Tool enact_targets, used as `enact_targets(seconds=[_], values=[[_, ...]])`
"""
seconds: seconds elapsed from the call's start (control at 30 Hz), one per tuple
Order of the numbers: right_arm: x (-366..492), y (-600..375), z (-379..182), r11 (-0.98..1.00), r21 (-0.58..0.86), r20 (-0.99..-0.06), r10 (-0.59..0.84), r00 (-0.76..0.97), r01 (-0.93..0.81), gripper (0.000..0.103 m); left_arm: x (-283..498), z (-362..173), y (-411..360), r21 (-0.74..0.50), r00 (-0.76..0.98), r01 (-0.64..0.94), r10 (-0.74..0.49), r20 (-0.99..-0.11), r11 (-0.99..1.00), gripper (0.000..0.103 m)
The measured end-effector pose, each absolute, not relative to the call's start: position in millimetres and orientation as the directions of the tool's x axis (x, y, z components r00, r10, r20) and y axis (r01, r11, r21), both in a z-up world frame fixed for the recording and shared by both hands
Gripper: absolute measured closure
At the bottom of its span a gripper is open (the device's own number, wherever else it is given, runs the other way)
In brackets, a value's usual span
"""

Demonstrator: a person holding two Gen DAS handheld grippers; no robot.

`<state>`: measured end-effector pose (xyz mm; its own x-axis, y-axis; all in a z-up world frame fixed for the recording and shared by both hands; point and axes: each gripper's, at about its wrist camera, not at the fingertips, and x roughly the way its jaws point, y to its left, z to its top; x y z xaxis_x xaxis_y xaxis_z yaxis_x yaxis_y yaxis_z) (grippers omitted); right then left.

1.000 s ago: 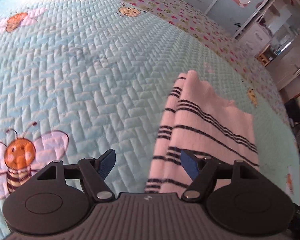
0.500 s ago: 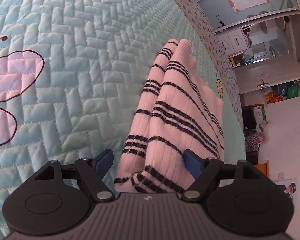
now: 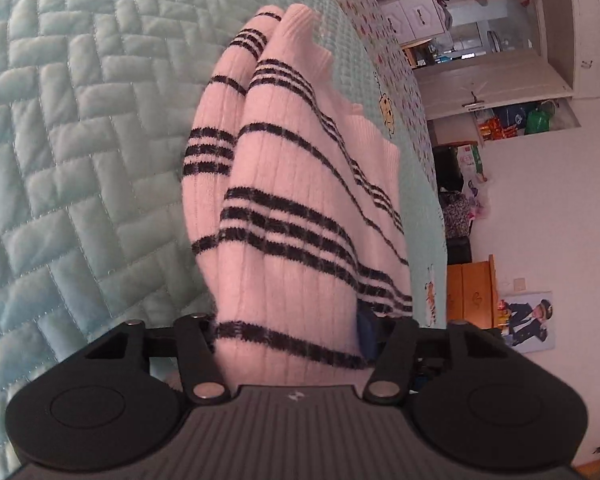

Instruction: Fold clothes

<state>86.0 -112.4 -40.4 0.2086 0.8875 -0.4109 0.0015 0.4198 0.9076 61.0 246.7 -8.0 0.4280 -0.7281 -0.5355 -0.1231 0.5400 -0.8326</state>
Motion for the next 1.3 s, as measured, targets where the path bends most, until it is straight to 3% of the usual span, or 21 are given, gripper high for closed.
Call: enact_targets(seconds=[0.13,0.37,0.77,0.87,0.93,1.07,1.17,1.3], values=[[85,-113,-39,0.401,0.916,-0.399,0.896,0.195,0.028,0.062,59,4,242,-0.816,0.43,-0.126,-0.71,-0.557,0.564,0.06],[50,-129,-14,0.345,0.939,-0.339,0.926,0.166,-0.006,0.065,18,35,232,-0.839,0.399,-0.083,-0.754,-0.522,0.537,0.063],[-174,-161,-15,0.37,0.929,-0.369,0.925,0.091,0.008,0.065,-200,13,203,-0.865,0.315,-0.084,-0.811,-0.494,0.494,0.061],[-221,-169,-19,0.41,0.912,-0.402,0.899,0.175,-0.009,0.063,-238,10,204,-0.831,0.399,-0.115,-0.741,-0.54,0.544,0.057],[-238,-177,-22,0.427,0.903,-0.422,0.866,0.267,0.042,0.049,-255,10,209,-0.813,0.47,-0.186,-0.677,-0.566,0.551,0.054],[-262,-195,-11,0.49,0.869,-0.474,0.778,0.411,0.074,0.04,-273,36,210,-0.73,0.588,-0.179,-0.524,-0.617,0.659,0.05],[-283,-204,18,0.609,0.792,-0.547,0.682,0.486,0.038,0.038,-294,57,210,-0.673,0.633,-0.206,-0.428,-0.645,0.71,0.049],[-307,-204,51,0.626,0.766,-0.487,0.714,0.502,-0.147,0.038,-317,85,198,-0.642,0.68,-0.124,-0.407,-0.61,0.756,0.048]])
